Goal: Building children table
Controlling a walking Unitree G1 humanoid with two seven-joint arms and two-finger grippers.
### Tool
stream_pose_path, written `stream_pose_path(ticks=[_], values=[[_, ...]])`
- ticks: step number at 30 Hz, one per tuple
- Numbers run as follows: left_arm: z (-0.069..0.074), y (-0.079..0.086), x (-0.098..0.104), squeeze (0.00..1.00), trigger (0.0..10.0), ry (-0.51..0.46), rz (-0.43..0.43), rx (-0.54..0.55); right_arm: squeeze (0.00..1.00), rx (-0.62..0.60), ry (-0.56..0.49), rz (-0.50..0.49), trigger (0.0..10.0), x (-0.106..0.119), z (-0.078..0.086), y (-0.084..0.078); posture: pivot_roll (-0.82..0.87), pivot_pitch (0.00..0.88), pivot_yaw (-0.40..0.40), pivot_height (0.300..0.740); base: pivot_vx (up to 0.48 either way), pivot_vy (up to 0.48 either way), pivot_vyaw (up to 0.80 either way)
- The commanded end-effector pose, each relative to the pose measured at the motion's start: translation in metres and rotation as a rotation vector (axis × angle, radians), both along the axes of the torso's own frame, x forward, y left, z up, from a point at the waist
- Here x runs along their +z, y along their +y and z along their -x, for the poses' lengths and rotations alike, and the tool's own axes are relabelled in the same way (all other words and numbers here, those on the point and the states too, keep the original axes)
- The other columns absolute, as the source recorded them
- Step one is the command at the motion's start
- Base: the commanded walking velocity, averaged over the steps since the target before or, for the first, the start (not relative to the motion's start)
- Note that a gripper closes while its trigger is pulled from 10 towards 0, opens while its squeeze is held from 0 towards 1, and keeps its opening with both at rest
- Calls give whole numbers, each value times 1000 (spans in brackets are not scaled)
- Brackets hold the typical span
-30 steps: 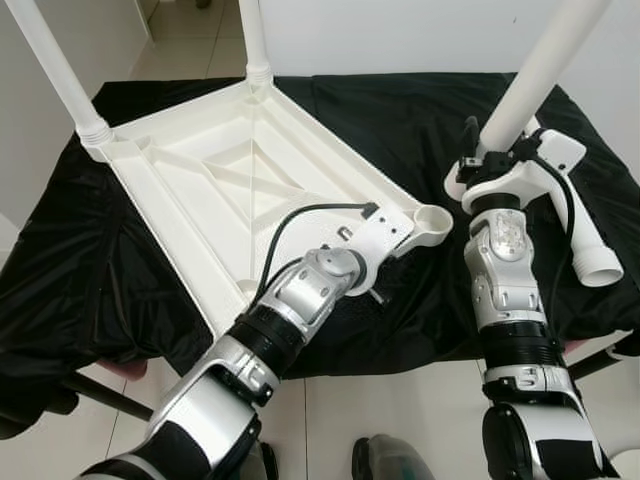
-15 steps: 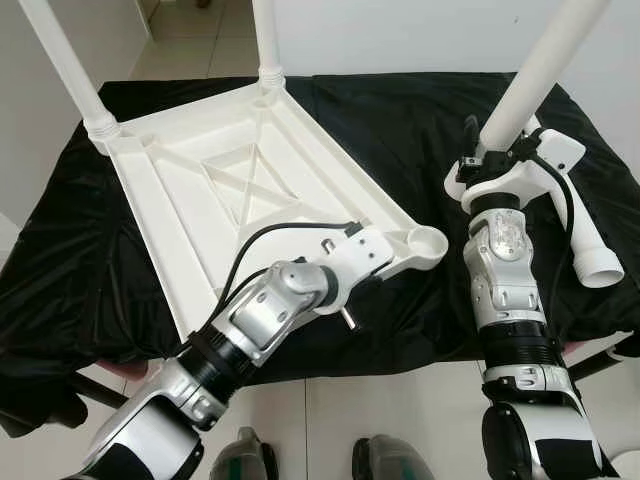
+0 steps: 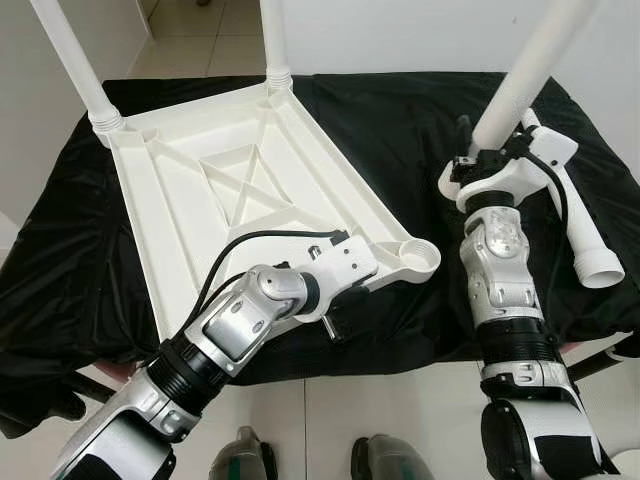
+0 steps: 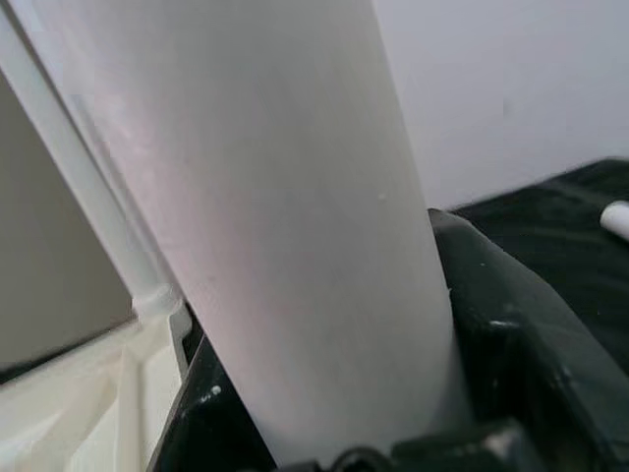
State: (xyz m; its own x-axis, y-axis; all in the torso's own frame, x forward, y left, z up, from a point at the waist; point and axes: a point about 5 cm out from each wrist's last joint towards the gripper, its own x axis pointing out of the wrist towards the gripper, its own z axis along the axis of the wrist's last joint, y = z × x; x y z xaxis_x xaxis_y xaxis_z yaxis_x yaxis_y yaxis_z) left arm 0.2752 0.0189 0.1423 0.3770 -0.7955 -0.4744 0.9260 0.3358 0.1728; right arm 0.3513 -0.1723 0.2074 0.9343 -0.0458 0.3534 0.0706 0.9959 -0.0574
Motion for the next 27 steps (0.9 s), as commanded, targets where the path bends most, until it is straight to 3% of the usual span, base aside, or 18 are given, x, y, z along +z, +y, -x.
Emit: stream_pose_path(ticks=[1,6,7,11,13,14,15,16,18,27], values=[[0,0,10,1000,10000,-7,26,-12,0,19,42,19,10000,-2,-4,3,-139,22,16,740,0,0,0],[-2,-1,18,1000,10000,-38,42,0,0,37,71,31,10000,-5,-6,6,-137,22,11,740,0,0,0],[-4,-3,27,0,10000,-52,82,10,0,55,85,44,10000,-6,-7,8,-135,22,5,740,0,0,0],[-6,-5,41,0,10000,-58,152,20,0,84,95,72,10000,-8,-7,11,-131,21,-1,740,0,0,0],[-8,-8,55,0,10000,-83,253,41,0,116,82,100,10000,-8,-6,16,-127,22,-6,740,0,0,0],[-8,-8,55,0,10000,-83,253,41,0,116,82,100,10000,-8,-6,16,-127,22,-6,740,0,0,0],[-13,-8,62,0,10000,-95,313,92,0,150,80,105,10000,-9,-5,20,-127,23,-9,740,0,0,0],[-13,-8,62,0,10000,-95,313,92,0,150,80,105,10000,-9,-5,20,-127,23,-9,740,0,0,0],[-23,-3,62,0,10000,-107,374,223,0,215,75,102,10000,-10,0,27,-125,23,-13,740,0,0,0],[-29,8,50,0,10000,-122,399,393,0,249,57,66,10000,-14,13,27,-124,32,-18,740,0,0,0]])
